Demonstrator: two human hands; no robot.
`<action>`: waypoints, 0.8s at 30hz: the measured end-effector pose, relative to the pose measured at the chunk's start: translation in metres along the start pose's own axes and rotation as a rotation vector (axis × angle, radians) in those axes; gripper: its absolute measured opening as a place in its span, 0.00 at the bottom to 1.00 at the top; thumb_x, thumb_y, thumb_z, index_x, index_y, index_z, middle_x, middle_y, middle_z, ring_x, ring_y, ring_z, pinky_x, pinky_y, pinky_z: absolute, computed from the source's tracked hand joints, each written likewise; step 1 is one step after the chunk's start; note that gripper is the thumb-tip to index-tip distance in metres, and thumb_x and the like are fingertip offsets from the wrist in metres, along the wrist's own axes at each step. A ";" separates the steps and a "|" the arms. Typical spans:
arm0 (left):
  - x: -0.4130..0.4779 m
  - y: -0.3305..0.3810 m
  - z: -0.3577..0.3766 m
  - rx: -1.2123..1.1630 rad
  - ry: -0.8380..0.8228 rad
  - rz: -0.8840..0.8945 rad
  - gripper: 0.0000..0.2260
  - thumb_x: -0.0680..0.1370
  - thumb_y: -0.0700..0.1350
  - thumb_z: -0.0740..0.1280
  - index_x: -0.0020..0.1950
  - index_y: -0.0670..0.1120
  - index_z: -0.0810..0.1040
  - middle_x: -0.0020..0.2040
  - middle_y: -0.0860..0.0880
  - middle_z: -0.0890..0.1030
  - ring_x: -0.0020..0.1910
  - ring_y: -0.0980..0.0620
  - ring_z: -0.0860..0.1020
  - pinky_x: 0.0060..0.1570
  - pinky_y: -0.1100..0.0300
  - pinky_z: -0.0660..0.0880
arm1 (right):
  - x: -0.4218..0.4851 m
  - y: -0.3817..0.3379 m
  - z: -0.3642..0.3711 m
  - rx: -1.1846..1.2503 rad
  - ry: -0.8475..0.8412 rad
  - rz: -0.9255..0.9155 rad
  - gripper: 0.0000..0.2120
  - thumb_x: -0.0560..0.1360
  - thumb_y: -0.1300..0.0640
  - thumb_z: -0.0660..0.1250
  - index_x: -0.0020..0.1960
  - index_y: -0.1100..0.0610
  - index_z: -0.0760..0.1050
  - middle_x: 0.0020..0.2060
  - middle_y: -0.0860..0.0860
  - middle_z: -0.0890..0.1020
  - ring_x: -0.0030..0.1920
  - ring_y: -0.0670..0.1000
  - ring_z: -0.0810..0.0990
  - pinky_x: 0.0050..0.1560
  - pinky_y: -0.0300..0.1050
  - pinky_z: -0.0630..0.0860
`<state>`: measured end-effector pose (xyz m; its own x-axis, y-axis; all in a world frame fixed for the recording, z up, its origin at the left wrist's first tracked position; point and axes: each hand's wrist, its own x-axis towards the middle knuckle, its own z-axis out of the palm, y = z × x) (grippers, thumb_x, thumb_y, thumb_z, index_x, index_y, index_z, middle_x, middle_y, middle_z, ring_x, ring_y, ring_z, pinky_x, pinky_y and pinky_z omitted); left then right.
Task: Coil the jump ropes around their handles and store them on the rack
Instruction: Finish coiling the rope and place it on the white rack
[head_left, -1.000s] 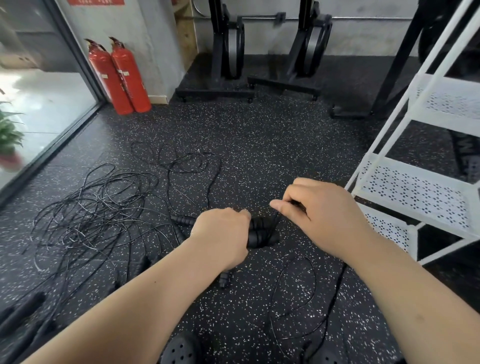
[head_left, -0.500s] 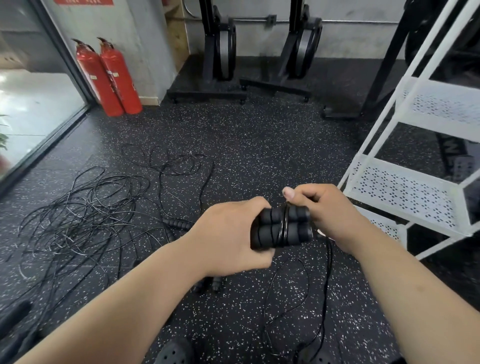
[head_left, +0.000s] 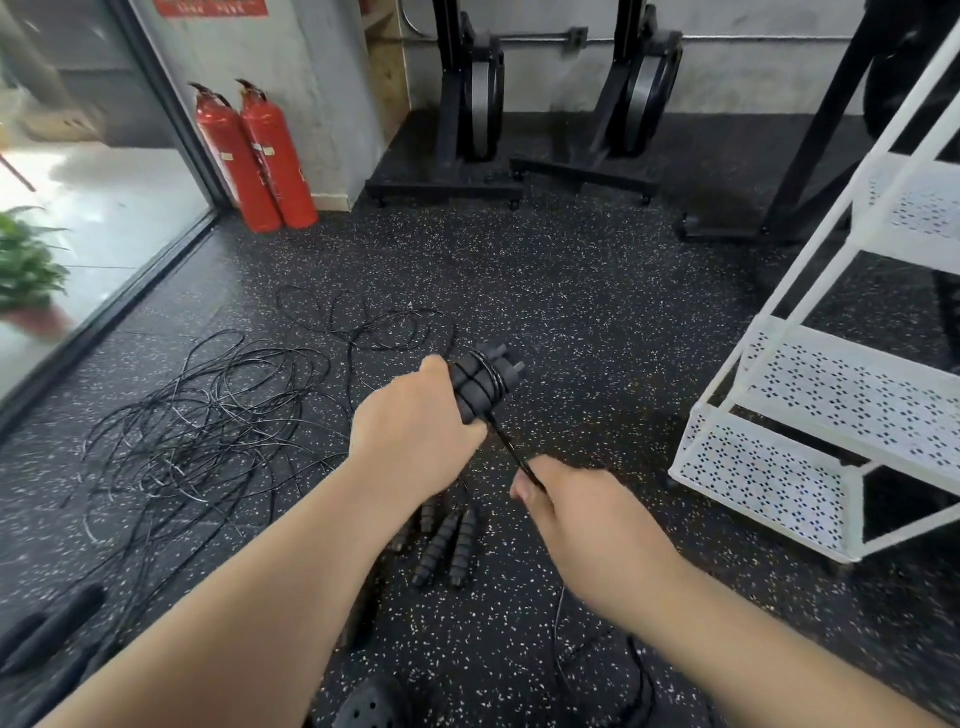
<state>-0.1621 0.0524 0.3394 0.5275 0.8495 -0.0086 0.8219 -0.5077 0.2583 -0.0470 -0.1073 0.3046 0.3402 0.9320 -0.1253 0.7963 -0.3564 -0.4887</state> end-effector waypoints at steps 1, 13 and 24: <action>0.002 -0.005 0.002 0.071 -0.011 -0.012 0.19 0.77 0.59 0.70 0.55 0.50 0.67 0.42 0.52 0.74 0.41 0.45 0.75 0.42 0.52 0.72 | -0.005 -0.004 -0.004 -0.111 0.018 -0.030 0.14 0.89 0.43 0.50 0.58 0.46 0.72 0.39 0.46 0.80 0.37 0.49 0.80 0.40 0.50 0.77; -0.039 0.026 0.029 0.322 -0.333 0.488 0.18 0.78 0.57 0.72 0.62 0.52 0.71 0.54 0.50 0.80 0.53 0.44 0.80 0.53 0.48 0.79 | 0.020 0.036 -0.074 0.045 0.095 -0.060 0.09 0.73 0.34 0.74 0.45 0.38 0.85 0.37 0.35 0.84 0.39 0.36 0.80 0.41 0.41 0.76; -0.032 0.029 0.008 0.126 -0.171 0.771 0.18 0.74 0.60 0.71 0.59 0.57 0.70 0.52 0.58 0.77 0.51 0.53 0.78 0.53 0.52 0.77 | 0.023 0.069 -0.085 0.596 -0.146 0.000 0.14 0.72 0.40 0.77 0.45 0.52 0.87 0.43 0.50 0.87 0.45 0.50 0.82 0.56 0.50 0.75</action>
<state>-0.1534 0.0090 0.3399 0.9744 0.2237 -0.0231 0.2246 -0.9642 0.1411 0.0582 -0.1159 0.3410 0.2349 0.9465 -0.2214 0.3653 -0.2971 -0.8822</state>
